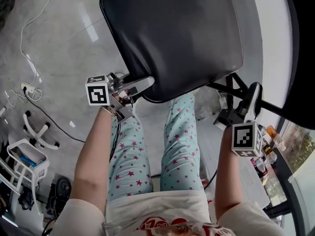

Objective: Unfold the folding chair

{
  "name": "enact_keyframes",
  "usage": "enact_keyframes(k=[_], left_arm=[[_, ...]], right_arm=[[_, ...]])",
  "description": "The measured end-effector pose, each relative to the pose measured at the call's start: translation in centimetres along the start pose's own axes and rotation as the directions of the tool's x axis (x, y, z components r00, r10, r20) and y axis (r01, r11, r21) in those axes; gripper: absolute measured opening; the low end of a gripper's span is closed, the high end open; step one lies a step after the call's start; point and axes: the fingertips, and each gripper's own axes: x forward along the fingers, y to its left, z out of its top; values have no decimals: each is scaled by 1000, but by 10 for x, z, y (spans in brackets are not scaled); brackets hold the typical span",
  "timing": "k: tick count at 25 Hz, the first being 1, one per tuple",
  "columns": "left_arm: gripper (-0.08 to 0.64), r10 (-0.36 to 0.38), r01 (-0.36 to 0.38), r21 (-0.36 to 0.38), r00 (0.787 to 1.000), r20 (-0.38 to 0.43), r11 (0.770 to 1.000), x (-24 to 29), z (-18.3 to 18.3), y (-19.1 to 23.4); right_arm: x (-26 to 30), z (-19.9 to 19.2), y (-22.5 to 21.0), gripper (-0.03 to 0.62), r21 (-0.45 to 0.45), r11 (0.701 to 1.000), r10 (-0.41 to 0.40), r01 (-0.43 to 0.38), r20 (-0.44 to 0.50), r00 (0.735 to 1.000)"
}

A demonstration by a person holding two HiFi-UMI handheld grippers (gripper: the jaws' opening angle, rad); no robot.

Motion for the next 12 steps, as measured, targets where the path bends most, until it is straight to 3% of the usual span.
enact_keyframes(k=[6, 12], left_arm=[[172, 22, -22, -5, 1000, 3, 1000, -4, 0, 7], [190, 57, -57, -15, 998, 2, 998, -11, 1, 20]], right_arm=[[4, -9, 0, 77, 52, 999, 0, 2, -37, 999], [9, -16, 3, 77, 49, 999, 11, -8, -71, 997]])
